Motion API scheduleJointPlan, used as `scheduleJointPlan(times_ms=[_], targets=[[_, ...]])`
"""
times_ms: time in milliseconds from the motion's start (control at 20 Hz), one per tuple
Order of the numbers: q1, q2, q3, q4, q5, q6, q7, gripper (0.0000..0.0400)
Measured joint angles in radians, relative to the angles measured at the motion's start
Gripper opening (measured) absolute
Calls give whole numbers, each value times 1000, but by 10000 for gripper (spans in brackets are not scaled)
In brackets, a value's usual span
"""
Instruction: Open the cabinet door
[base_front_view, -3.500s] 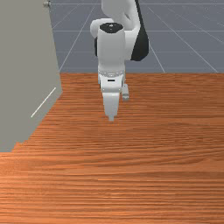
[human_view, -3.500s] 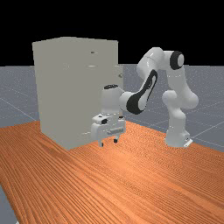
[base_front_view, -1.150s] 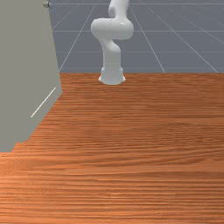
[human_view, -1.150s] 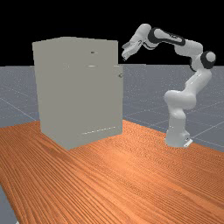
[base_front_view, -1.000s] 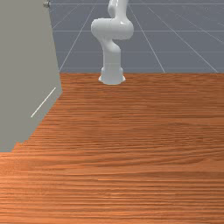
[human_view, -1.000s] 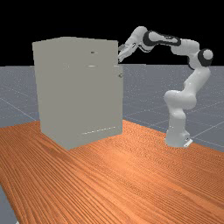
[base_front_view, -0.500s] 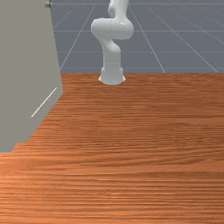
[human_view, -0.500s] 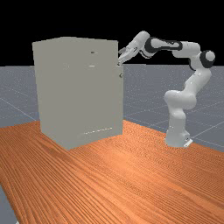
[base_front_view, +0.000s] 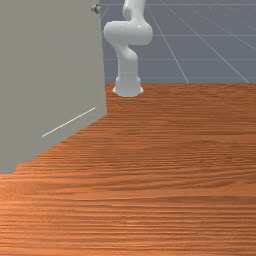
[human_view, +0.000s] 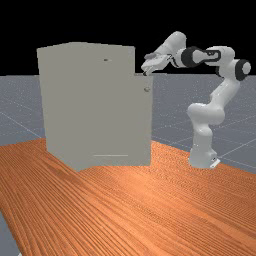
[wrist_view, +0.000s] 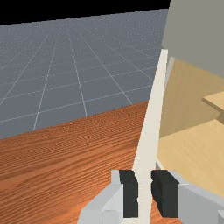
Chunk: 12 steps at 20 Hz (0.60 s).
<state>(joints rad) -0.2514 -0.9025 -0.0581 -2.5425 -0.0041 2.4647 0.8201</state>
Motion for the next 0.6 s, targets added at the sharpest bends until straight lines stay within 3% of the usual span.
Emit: scheduleJointPlan(times_ms=[50, 100, 250, 350, 600], targets=[[18, 19, 35, 9, 8, 14, 30, 75], [36, 34, 64, 18, 12, 25, 53, 135], [70, 67, 115, 37, 16, 40, 110, 364], [96, 103, 142, 59, 17, 57, 139, 400], [127, 271, 172, 171, 16, 108, 179, 320]])
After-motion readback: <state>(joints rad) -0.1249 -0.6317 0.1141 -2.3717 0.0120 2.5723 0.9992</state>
